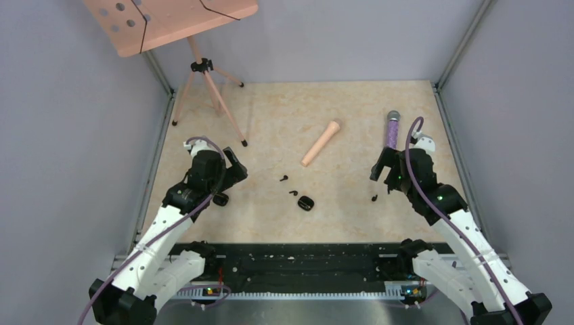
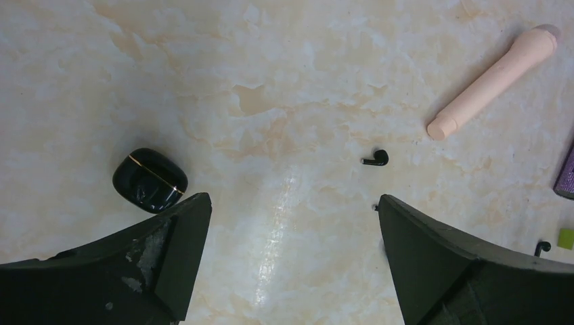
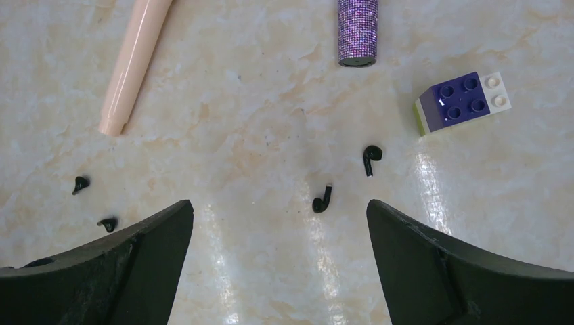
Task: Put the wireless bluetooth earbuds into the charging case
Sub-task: Pick up the charging case from the center of the board.
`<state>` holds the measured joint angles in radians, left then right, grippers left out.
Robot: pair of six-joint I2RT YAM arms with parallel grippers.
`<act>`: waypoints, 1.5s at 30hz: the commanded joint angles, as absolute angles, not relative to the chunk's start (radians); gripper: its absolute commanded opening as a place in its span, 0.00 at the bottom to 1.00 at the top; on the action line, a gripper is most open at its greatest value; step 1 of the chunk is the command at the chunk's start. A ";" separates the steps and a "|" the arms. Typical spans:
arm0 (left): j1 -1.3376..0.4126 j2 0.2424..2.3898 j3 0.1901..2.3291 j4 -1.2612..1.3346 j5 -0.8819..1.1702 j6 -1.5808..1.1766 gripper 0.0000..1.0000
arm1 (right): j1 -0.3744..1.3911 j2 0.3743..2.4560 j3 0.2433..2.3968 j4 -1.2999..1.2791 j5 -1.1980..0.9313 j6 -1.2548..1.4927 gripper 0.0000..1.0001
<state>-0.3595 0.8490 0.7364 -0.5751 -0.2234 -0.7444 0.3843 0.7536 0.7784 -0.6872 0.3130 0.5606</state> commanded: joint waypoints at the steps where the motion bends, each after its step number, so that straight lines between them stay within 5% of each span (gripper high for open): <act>1: -0.355 0.852 0.757 -0.546 -0.220 -0.755 0.99 | 0.391 0.750 0.768 -0.650 0.323 0.569 0.99; 14: -0.370 0.905 0.783 -0.507 -0.091 -0.704 0.94 | 0.392 0.778 0.731 -0.565 0.209 0.545 0.98; 20: -0.547 1.006 0.778 -0.502 -0.099 -0.797 0.92 | 0.403 0.753 0.650 -0.451 0.009 0.520 0.94; 24: -0.601 1.035 0.754 -0.501 -0.114 -0.870 0.92 | 0.594 0.788 0.590 -0.351 0.044 0.541 0.89; 31: -0.560 0.960 0.833 -0.650 -0.285 -0.884 0.94 | 0.906 1.110 0.668 -0.228 0.207 0.465 0.83; 45: -0.313 0.818 0.787 -0.717 -0.140 -0.856 0.94 | 0.966 1.530 0.801 -0.052 0.063 0.290 0.87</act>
<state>-0.3176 0.8219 0.8059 -0.7128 -0.1741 -0.8307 0.9474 1.4654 0.7425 -0.1398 0.1265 0.3824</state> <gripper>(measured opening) 0.943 0.870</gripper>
